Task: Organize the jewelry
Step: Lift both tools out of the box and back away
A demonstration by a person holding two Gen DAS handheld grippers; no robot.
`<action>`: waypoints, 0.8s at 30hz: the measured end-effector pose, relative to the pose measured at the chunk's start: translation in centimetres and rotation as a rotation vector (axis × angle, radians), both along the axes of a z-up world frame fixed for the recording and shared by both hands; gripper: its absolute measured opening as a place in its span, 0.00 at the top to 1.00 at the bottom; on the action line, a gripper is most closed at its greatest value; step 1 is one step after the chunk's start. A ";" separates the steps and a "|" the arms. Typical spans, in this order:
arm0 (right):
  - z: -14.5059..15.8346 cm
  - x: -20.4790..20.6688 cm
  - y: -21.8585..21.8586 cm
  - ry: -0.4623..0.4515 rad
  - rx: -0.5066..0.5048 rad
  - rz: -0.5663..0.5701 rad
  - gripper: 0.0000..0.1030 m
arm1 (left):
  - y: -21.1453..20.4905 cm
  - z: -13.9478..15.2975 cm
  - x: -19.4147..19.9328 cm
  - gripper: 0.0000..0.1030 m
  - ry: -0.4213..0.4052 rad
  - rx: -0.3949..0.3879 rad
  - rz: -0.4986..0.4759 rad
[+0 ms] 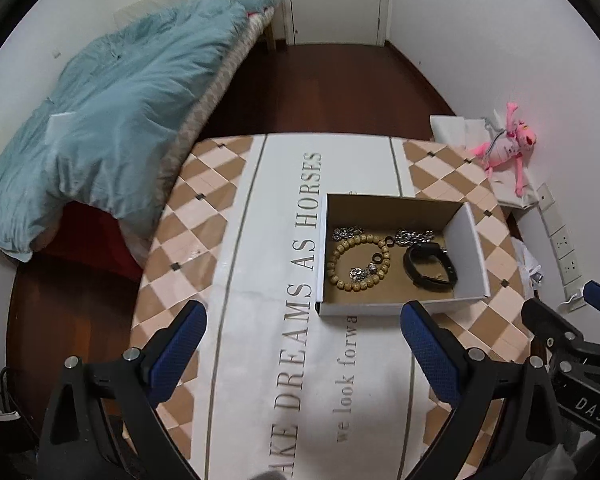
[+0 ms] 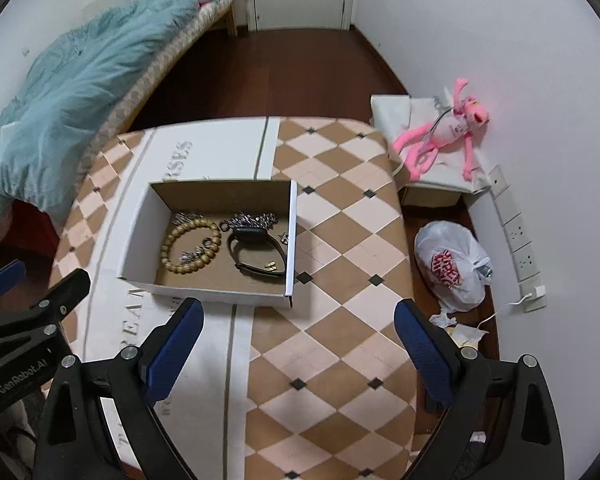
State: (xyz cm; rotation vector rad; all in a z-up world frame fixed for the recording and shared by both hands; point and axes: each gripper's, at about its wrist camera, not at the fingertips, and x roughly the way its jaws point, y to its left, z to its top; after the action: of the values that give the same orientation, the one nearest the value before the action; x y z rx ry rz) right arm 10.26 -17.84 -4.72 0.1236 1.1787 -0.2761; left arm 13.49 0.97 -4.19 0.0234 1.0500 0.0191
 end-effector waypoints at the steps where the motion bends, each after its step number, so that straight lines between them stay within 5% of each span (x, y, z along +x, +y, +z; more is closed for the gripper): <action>1: 0.7 -0.5 0.2 -0.013 -0.004 -0.001 0.05 | 0.0 0.7 -0.6 0.04 -0.013 -0.002 0.000; 14: 12.0 -8.1 2.9 -0.213 -0.067 -0.011 0.00 | 1.0 9.0 -8.3 0.04 -0.184 -0.019 0.001; 24: 16.1 -11.8 4.6 -0.277 -0.105 0.000 0.00 | 1.0 12.8 -12.1 0.04 -0.256 -0.039 -0.019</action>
State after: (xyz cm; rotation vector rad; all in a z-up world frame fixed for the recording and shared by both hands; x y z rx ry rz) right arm -1.52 -13.24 11.42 0.0669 0.8878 -0.3098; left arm 1.41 2.02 8.63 -0.0039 0.7943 -0.0156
